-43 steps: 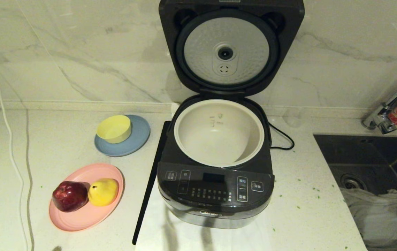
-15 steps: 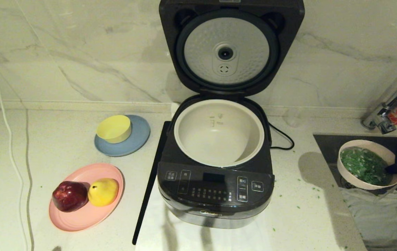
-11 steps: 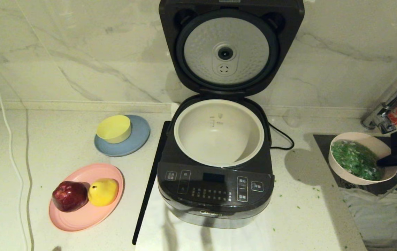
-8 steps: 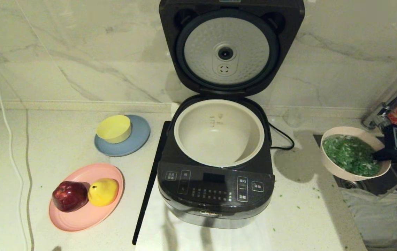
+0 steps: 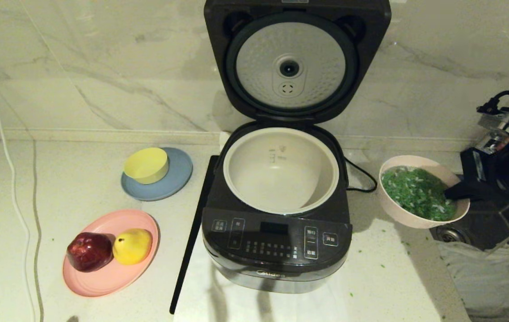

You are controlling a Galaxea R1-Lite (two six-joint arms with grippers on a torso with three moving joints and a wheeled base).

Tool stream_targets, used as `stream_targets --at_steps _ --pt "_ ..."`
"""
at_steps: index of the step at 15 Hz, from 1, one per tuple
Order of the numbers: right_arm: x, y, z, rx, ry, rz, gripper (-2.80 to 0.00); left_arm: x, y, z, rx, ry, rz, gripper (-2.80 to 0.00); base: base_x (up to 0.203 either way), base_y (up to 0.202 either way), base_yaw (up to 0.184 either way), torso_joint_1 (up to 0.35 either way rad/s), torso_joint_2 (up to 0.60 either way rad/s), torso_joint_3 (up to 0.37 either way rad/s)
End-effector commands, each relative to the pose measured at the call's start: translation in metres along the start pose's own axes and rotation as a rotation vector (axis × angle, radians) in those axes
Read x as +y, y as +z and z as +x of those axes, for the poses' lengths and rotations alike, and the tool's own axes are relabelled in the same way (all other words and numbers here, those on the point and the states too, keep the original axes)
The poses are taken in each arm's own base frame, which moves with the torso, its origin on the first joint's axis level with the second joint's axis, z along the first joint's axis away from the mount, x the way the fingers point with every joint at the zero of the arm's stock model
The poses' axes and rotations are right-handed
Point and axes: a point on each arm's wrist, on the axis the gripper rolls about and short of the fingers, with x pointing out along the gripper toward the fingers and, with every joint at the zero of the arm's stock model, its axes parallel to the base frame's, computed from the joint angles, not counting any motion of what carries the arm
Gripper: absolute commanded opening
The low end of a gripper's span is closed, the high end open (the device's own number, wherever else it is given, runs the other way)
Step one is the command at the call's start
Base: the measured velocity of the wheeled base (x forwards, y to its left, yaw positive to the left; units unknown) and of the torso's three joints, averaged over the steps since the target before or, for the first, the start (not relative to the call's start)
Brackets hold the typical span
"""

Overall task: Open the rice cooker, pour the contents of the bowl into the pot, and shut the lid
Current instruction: Pour the water from the bowl into the rice cooker

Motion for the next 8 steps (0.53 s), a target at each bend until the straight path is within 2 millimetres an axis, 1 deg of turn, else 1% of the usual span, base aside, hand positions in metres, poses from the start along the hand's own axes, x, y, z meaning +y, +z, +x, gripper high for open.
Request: stream_targets --at_steps 1,3,5,8 --pt "0.011 0.004 0.011 0.026 0.012 -0.009 -2.8 0.0 -0.002 0.001 0.007 0.0 0.0 -2.8 0.0 0.0 0.0 0.0 0.0 0.0" --pt "0.023 0.005 0.015 0.033 0.035 -0.009 -2.8 0.0 -0.002 0.001 0.007 0.0 0.0 -2.8 0.0 0.0 0.0 0.0 0.0 0.0" --pt "0.035 0.004 0.022 0.054 0.054 -0.032 -2.8 0.0 -0.002 0.001 0.007 0.0 0.002 -2.8 0.0 0.0 0.0 0.0 0.0 0.0" --pt "0.057 0.004 0.032 0.074 0.084 -0.021 -2.8 0.0 -0.002 0.001 0.007 0.0 0.0 -2.8 0.0 0.0 0.0 0.0 0.0 0.0"
